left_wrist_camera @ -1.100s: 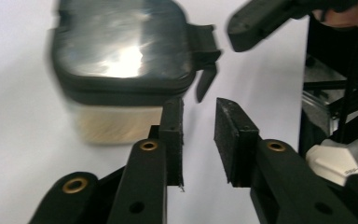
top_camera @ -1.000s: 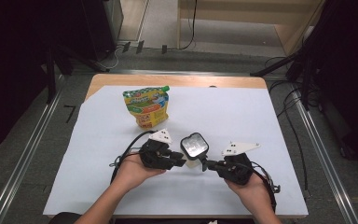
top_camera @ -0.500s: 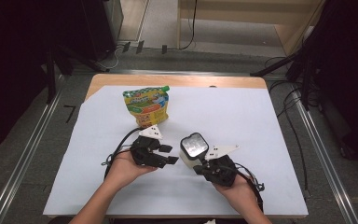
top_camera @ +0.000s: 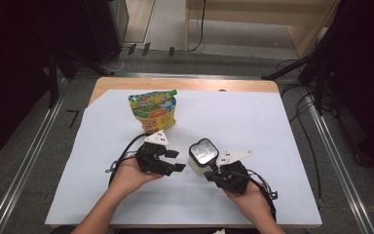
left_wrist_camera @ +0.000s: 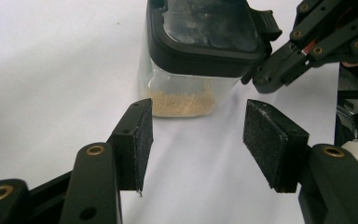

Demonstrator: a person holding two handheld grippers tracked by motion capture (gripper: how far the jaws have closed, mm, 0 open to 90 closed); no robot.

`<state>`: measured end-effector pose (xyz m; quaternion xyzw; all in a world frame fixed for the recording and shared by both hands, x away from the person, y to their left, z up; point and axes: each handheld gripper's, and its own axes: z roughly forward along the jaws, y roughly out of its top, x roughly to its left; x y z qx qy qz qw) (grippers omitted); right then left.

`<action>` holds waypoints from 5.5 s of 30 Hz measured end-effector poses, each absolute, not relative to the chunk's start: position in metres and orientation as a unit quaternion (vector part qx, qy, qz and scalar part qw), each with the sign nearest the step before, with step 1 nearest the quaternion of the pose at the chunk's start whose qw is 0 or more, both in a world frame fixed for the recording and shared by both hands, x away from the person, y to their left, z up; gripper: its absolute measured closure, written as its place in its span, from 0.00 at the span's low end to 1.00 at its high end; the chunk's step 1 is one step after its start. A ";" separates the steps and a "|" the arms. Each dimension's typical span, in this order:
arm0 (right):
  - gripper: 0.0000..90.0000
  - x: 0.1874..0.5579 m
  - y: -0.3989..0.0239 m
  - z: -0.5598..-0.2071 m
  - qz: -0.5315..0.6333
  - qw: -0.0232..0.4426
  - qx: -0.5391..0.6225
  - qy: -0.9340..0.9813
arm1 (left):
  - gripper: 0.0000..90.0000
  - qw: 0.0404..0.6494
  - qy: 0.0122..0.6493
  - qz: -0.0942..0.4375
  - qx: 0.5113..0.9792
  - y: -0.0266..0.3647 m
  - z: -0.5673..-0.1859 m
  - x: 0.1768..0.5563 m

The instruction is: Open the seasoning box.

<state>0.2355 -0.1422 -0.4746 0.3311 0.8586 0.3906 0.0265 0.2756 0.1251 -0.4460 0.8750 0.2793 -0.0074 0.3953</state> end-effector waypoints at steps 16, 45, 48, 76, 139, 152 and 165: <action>1.00 0.255 -0.185 -0.470 0.399 0.034 0.385 0.832 | 0.46 0.394 0.274 -0.008 0.877 0.122 -0.449 0.276; 1.00 0.274 -0.221 -0.462 0.398 0.062 0.430 0.808 | 0.27 0.378 0.203 -0.039 0.902 0.088 -0.451 0.309; 1.00 0.277 -0.222 -0.463 0.397 0.059 0.434 0.807 | 0.23 0.376 0.182 -0.044 0.908 0.082 -0.450 0.316; 1.00 0.284 -0.220 -0.469 0.394 0.057 0.445 0.802 | 0.17 0.368 0.118 -0.028 0.922 0.041 -0.464 0.332; 1.00 0.285 -0.218 -0.471 0.389 0.052 0.448 0.803 | 0.20 0.345 0.087 0.004 0.934 0.035 -0.437 0.329; 1.00 0.284 -0.217 -0.471 0.390 0.052 0.447 0.803 | 0.21 0.356 0.086 0.013 0.930 0.027 -0.416 0.326; 1.00 0.284 -0.217 -0.471 0.395 0.045 0.442 0.804 | 0.61 0.381 0.069 -0.012 0.922 0.016 -0.394 0.324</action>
